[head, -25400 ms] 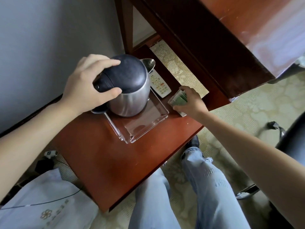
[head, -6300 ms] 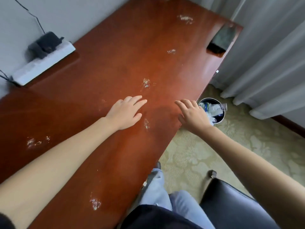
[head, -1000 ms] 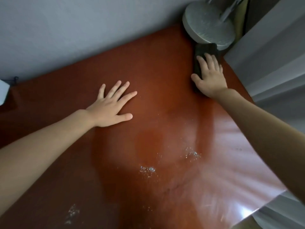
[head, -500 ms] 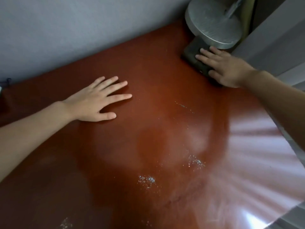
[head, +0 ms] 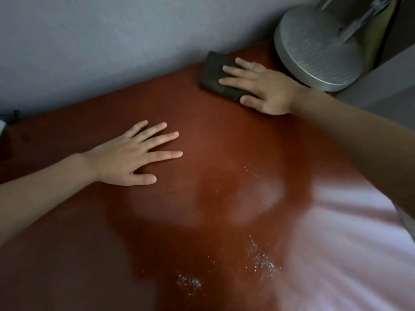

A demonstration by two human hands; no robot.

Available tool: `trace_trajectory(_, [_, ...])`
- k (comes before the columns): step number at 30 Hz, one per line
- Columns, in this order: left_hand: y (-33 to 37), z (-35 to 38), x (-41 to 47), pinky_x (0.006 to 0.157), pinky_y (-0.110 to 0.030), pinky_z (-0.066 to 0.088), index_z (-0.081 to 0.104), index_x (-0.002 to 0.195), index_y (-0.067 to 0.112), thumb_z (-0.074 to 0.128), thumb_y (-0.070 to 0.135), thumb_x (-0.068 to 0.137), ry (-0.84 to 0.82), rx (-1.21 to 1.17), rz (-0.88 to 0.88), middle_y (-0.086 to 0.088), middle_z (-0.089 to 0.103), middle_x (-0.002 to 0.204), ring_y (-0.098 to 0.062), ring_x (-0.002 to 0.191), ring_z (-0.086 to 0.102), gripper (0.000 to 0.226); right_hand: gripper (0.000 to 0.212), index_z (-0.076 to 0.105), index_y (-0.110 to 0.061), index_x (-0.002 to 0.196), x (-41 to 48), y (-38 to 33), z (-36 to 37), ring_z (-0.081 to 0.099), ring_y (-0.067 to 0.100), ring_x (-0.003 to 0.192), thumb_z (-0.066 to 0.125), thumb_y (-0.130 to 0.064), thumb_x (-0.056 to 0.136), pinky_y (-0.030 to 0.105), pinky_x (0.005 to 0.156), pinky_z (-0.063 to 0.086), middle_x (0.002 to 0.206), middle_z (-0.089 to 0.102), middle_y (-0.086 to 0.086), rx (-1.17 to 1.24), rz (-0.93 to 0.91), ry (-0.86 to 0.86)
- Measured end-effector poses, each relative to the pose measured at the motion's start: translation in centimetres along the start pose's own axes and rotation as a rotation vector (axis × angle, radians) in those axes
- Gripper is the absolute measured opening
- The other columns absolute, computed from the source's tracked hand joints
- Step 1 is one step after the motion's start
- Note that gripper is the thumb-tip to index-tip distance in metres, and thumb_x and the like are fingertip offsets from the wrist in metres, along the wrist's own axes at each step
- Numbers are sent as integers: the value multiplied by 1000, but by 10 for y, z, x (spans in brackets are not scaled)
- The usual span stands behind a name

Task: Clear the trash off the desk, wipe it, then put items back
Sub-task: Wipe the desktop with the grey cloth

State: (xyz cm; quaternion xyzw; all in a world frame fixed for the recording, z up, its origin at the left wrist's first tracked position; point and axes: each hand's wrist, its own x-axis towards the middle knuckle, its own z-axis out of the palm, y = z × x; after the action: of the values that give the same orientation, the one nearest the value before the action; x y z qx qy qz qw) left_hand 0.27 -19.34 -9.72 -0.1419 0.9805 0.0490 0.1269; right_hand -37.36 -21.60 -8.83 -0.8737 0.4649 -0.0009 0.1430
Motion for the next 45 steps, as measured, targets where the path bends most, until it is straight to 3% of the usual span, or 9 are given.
trace_trajectory(3, [1,-1,0,113,-46,-3,4,148,42,17,66,91,-8,0,-5,9,-14,156,-22,145,-8,63,60,23,-26,147,16,-7,0,4,32,144,31,-41,89,49,114,9,157,15,4,-32,52,28])
trace_trajectory(8, [0,-1,-1,113,-47,-2,4,148,42,19,65,91,5,-6,-2,9,-14,157,-22,145,-10,63,55,24,-32,144,-41,-50,25,13,27,142,31,-43,91,49,108,10,154,23,1,-62,-256,-13])
trace_trajectory(16, [2,-4,2,113,-47,-1,1,147,42,21,64,91,15,0,-15,1,10,155,-22,144,-4,63,68,20,-29,148,82,-46,1,2,26,145,25,-56,85,43,115,4,157,12,3,-13,0,1])
trace_trajectory(21, [4,-1,-3,113,-48,3,-1,148,34,18,61,94,111,16,-9,-12,32,138,-33,129,30,64,53,35,-27,142,-8,-89,35,19,32,141,31,-43,91,55,108,14,152,29,4,-46,-360,33])
trace_trajectory(24, [6,-2,-7,113,-49,7,20,147,28,21,62,93,165,19,-52,-13,35,134,-33,124,35,63,49,28,-37,142,-68,-89,42,11,18,143,34,-40,93,51,110,10,152,19,-11,-46,-461,-67])
trace_trajectory(30, [1,-1,-20,113,-45,0,21,147,27,21,68,89,87,-4,-141,-14,26,147,-34,137,20,71,55,32,-26,143,16,-21,3,14,29,143,32,-45,92,43,114,15,153,25,7,36,-102,-8])
trace_trajectory(35, [3,6,-25,115,-43,-2,17,148,26,18,69,90,58,-19,-192,-12,17,153,-25,144,4,72,66,21,-30,147,90,-41,-5,6,25,144,31,-50,85,39,116,6,157,15,1,37,118,-5])
trace_trajectory(41, [16,3,-36,114,-44,11,38,130,17,20,63,93,142,-46,-229,-16,35,136,-31,133,29,62,51,40,-29,140,17,-111,28,16,33,142,33,-39,90,55,109,15,153,28,3,17,-232,-7])
trace_trajectory(45, [19,5,-49,114,-43,10,36,137,24,25,62,93,100,-54,-93,-12,33,141,-31,133,29,59,49,35,-37,138,-52,-122,41,13,19,143,36,-35,89,50,110,12,151,28,-8,-64,-495,-125])
